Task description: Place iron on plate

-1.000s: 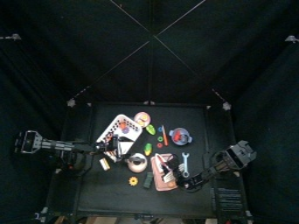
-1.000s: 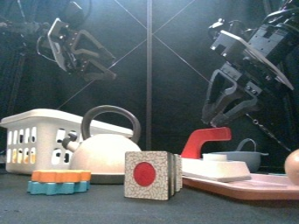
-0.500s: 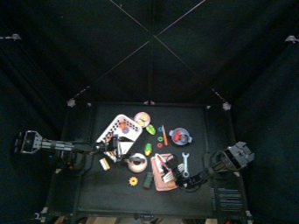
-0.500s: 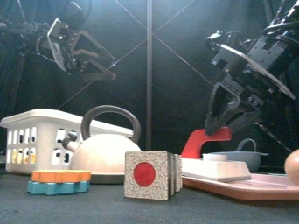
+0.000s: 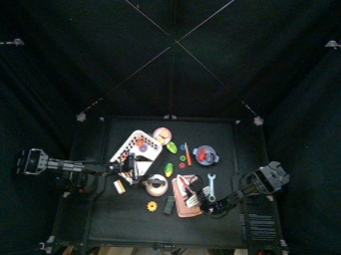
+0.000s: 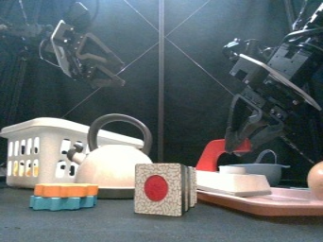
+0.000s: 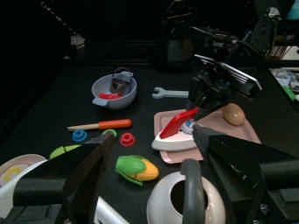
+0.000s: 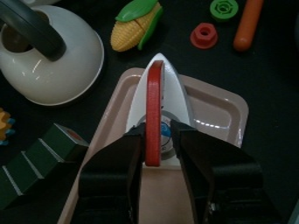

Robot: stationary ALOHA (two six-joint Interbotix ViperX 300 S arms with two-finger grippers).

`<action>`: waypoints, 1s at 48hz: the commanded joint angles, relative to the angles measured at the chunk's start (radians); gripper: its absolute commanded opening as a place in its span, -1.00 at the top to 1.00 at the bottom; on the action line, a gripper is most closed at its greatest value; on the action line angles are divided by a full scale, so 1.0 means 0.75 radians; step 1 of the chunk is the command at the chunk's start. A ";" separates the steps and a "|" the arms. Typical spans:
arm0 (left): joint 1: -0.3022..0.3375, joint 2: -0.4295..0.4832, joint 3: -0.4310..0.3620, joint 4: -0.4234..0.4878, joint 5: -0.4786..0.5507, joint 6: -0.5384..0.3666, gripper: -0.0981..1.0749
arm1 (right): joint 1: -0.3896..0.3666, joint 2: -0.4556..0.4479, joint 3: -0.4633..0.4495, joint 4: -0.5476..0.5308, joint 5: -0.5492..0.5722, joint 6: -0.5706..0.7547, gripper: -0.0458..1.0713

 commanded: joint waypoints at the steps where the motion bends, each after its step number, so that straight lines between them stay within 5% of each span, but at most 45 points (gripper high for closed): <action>1: 0.002 -0.006 -0.014 0.002 -0.012 0.002 -0.93 | 0.000 -0.020 -0.016 -0.006 0.002 -0.002 -0.30; 19: 0.002 -0.006 -0.012 0.000 -0.012 0.002 -0.93 | 0.000 -0.029 -0.016 -0.006 -0.012 -0.002 0.09; 48: 0.004 -0.006 -0.012 0.000 -0.012 0.000 -0.93 | 0.084 -0.098 -0.020 0.092 -0.037 -0.004 0.09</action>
